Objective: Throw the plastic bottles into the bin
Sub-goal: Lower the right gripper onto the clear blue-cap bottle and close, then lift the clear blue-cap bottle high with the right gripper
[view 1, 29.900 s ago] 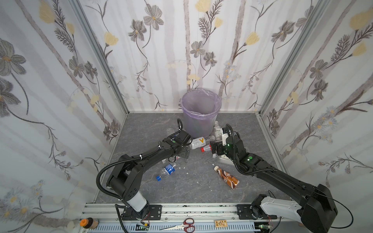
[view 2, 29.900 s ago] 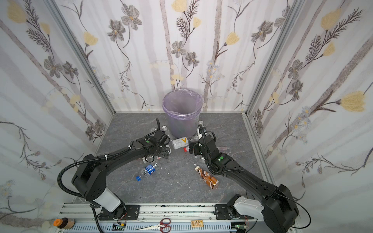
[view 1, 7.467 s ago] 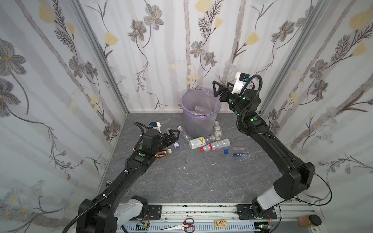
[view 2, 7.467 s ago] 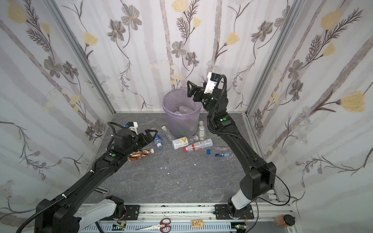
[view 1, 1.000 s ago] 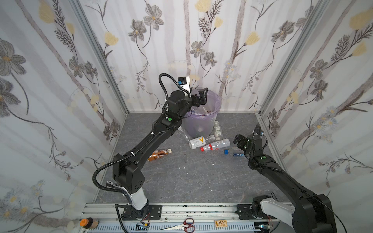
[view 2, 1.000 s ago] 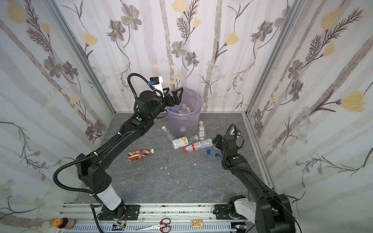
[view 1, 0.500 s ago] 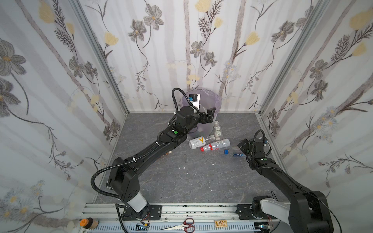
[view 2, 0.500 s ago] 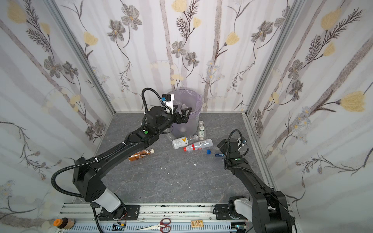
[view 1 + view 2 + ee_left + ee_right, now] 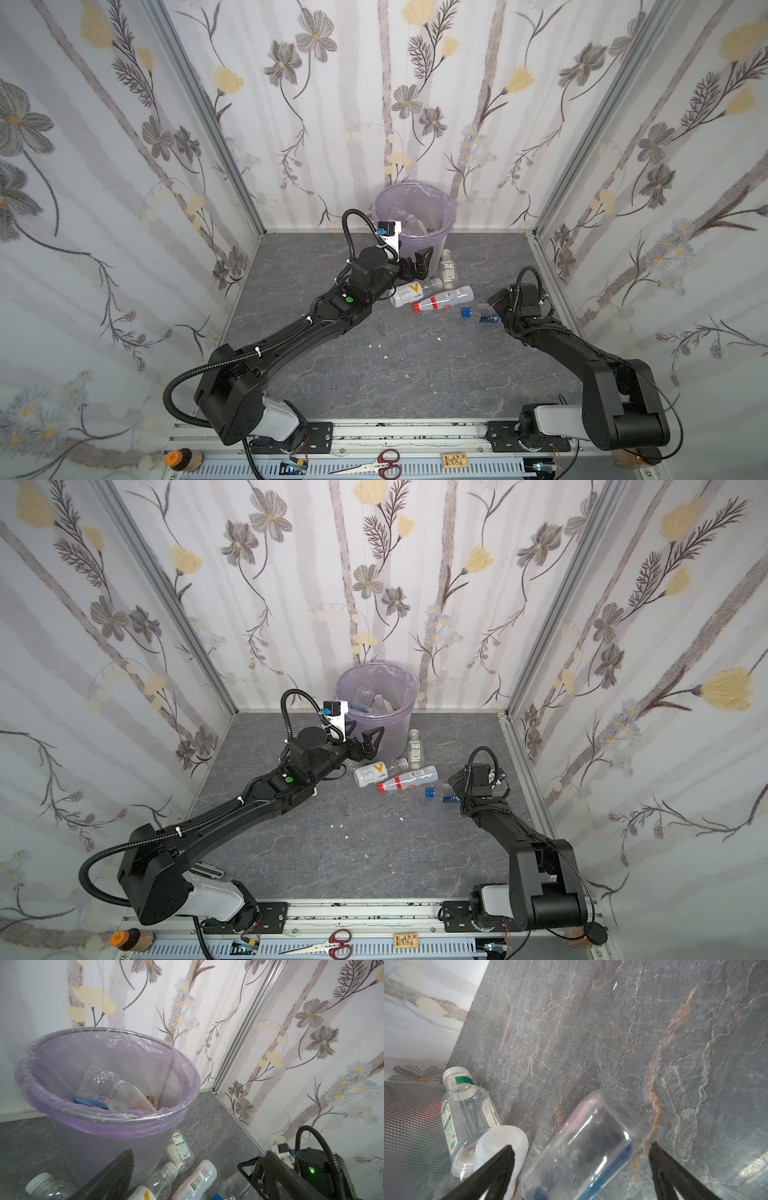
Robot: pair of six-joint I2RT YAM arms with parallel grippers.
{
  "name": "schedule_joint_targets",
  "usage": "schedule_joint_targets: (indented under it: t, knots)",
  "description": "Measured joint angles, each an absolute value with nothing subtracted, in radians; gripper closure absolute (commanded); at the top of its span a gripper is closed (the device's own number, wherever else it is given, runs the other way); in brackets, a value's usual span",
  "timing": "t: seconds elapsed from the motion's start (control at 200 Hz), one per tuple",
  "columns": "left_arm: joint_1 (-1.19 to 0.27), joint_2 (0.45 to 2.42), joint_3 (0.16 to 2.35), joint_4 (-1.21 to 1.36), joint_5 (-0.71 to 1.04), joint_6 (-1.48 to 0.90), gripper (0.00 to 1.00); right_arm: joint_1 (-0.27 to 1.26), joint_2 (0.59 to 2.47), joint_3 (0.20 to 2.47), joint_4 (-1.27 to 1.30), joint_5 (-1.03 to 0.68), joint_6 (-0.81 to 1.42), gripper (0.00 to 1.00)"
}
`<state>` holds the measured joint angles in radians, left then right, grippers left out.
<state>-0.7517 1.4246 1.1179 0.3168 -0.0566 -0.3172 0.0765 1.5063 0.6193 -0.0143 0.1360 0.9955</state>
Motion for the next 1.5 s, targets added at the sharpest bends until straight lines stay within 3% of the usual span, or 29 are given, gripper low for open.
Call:
schedule_joint_targets:
  t: [0.535, 0.704, 0.934, 1.274, 1.499]
  knots:
    - [-0.752, 1.352, 1.0, 0.39, -0.079, -0.317, 0.0, 0.064, 1.701, 0.713, -0.033, 0.055, 1.025, 0.01]
    - [-0.752, 1.339, 0.981, 0.394, -0.086, -0.313, 0.0, 0.063, 1.702, 0.71, -0.029, 0.054, 1.028, 0.1]
    - [-0.751, 1.301, 0.966, 0.404, -0.096, -0.31, 0.0, 0.064, 1.712, 0.724, -0.048, 0.049, 1.016, 0.12]
    - [-0.727, 1.262, 0.933, 0.418, -0.138, -0.3, 0.0, 0.066, 1.757, 0.788, -0.108, 0.006, 0.989, 0.42]
    - [-0.674, 1.215, 0.927, 0.426, -0.15, -0.325, 0.0, 0.065, 1.727, 0.763, -0.111, 0.006, 0.985, 0.43]
